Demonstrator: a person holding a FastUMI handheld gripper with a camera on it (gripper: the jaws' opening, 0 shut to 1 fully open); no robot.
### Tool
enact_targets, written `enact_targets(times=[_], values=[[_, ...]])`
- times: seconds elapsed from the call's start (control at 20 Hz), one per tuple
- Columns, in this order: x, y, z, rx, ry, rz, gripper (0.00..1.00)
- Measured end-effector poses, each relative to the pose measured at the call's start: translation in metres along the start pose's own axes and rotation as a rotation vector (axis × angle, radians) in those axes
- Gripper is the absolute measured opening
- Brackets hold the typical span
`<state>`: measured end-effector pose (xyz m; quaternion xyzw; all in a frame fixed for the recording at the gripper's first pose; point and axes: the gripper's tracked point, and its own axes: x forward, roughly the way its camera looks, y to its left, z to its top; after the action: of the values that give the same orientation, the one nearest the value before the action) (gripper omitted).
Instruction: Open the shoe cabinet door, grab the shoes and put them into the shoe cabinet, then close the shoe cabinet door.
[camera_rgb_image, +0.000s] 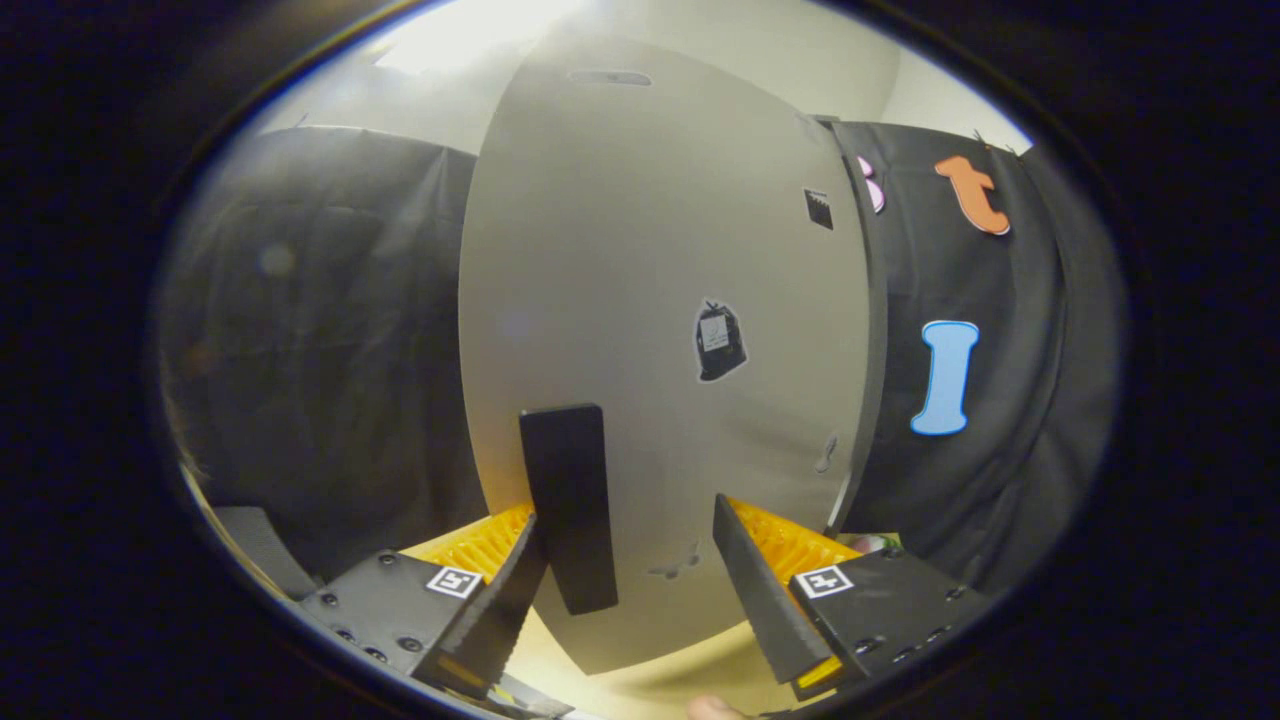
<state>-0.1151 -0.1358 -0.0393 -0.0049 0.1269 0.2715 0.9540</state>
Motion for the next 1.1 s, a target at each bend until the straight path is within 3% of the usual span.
enact_targets(times=[0.45,1.1], values=[[0.023,0.008,-0.003,0.057,-0.006,0.065,0.98],[0.034,0.015,0.002,0.054,-0.029,0.068,0.98]])
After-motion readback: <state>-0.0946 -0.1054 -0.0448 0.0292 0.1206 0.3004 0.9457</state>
